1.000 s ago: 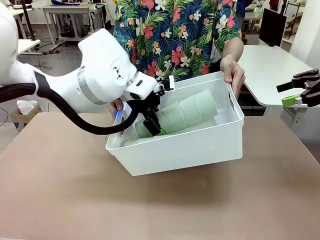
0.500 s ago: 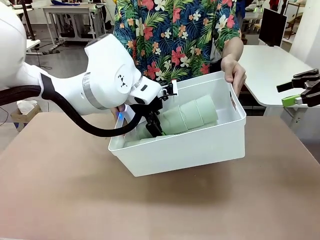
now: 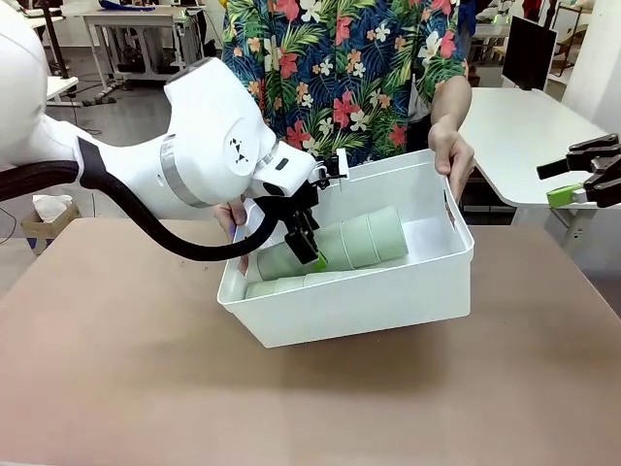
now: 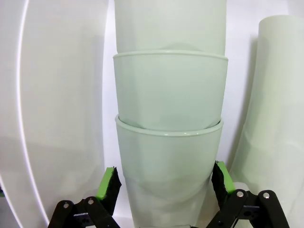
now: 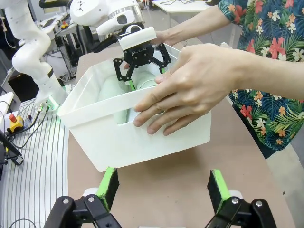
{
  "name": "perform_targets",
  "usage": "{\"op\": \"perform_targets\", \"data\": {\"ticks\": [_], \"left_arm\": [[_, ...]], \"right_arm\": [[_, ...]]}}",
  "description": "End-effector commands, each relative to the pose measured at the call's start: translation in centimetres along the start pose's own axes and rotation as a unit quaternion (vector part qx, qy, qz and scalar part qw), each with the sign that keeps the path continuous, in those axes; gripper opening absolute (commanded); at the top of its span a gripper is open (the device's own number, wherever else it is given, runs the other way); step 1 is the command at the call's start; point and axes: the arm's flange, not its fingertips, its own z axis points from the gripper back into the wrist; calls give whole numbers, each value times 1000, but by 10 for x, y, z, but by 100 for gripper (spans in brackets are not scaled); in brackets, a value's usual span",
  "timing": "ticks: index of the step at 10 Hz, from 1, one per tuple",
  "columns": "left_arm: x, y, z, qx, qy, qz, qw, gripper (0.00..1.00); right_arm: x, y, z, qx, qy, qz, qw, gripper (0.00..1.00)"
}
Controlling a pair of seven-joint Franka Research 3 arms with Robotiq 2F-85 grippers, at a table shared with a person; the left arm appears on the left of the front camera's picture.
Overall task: Stack the cups and store them in the basket.
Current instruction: Place the stack of Reusable plastic cups into the Pantry Basket.
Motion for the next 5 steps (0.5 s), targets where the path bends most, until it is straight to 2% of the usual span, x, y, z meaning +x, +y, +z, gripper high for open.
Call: {"op": "perform_targets", "data": {"ticks": [1, 5], "left_arm": [[0, -3, 28, -24, -22, 9, 999, 100], [-7, -9, 121, -84, -127, 5, 988, 100]], "right_arm": [[2, 1, -1, -3, -15, 1, 1000, 100], [2, 1, -1, -3, -15, 1, 1000, 100]]}}
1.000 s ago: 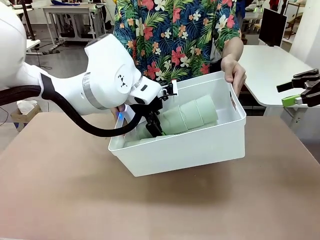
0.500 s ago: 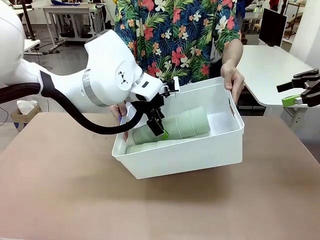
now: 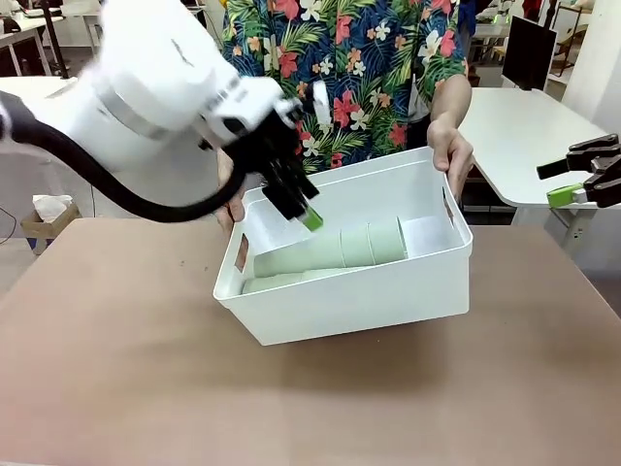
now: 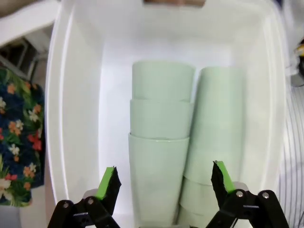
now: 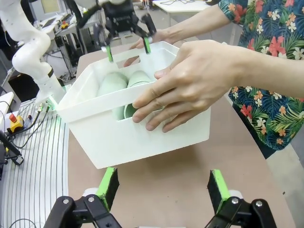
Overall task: Stack the cups and store them in the basket.
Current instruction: Place the stack of Reusable plastic cups into the Pantry Basket.
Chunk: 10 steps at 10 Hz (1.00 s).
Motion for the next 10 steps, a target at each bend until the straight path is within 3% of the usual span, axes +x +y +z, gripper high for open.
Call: {"op": "perform_targets", "data": {"ticks": [1, 3, 6, 8, 10], "left_arm": [[-19, -7, 51, -38, -58, -7, 998, 100], [-41, -13, 111, -28, -115, -7, 993, 100], [-125, -18, 206, -24, -194, 8, 981, 100], [-177, -26, 247, 3, -192, 10, 981, 100], [-204, -27, 255, 2, -196, 16, 980, 100]], "right_arm": [[2, 1, -1, -3, -15, 1, 1000, 100], [2, 1, -1, -3, -15, 1, 1000, 100], [2, 1, -1, -3, -15, 1, 1000, 100], [2, 1, -1, -3, -15, 1, 1000, 100], [2, 1, -1, -3, -15, 1, 1000, 100]]}}
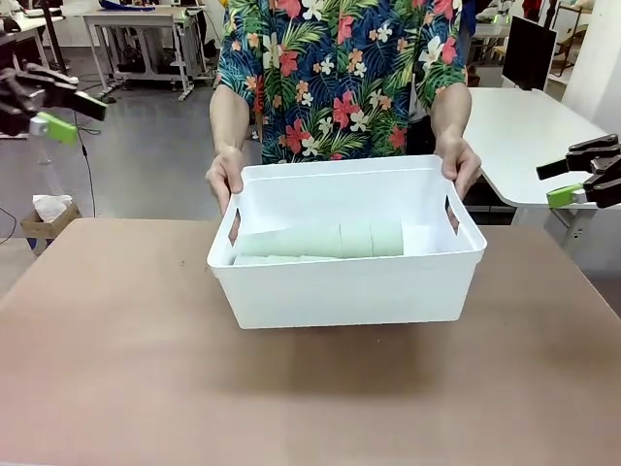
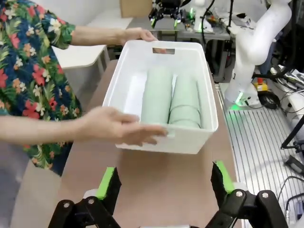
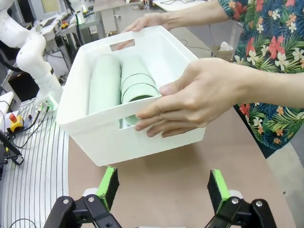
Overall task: Stack the cups and store them in the basket.
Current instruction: Place the stack of Reusable plastic cups into the Pantry Basket.
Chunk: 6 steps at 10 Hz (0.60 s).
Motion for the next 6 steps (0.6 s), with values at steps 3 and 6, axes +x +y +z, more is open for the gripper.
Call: {"op": "perform_targets", "data": {"ticks": [3, 6], "left_arm": [[0, 0, 0, 0, 0, 0, 1000, 100], [0, 0, 0, 0, 0, 0, 1000, 100]], "right_arm": [[2, 1, -1, -3, -16, 1, 1000, 100], [2, 1, -1, -3, -16, 1, 1000, 100]]}}
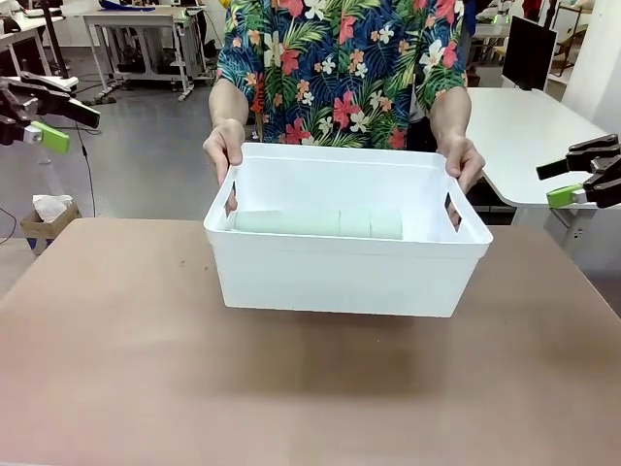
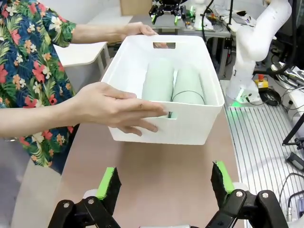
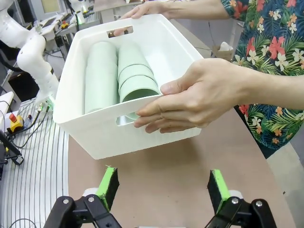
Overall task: Stack the cups and store them in the basket.
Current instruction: Place the stack of Reusable plastic cups into the Pantry Basket.
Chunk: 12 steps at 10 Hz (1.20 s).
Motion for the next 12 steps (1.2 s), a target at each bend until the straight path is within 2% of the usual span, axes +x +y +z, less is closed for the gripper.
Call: {"op": "perform_targets", "data": {"ticks": [1, 12], "left_arm": [[4, -2, 2, 1, -4, 4, 1000, 100], [4, -2, 2, 1, -4, 4, 1000, 100]], "right_arm": [[2, 1, -1, -3, -16, 1, 1000, 100], [2, 1, -1, -3, -16, 1, 1000, 100]]}}
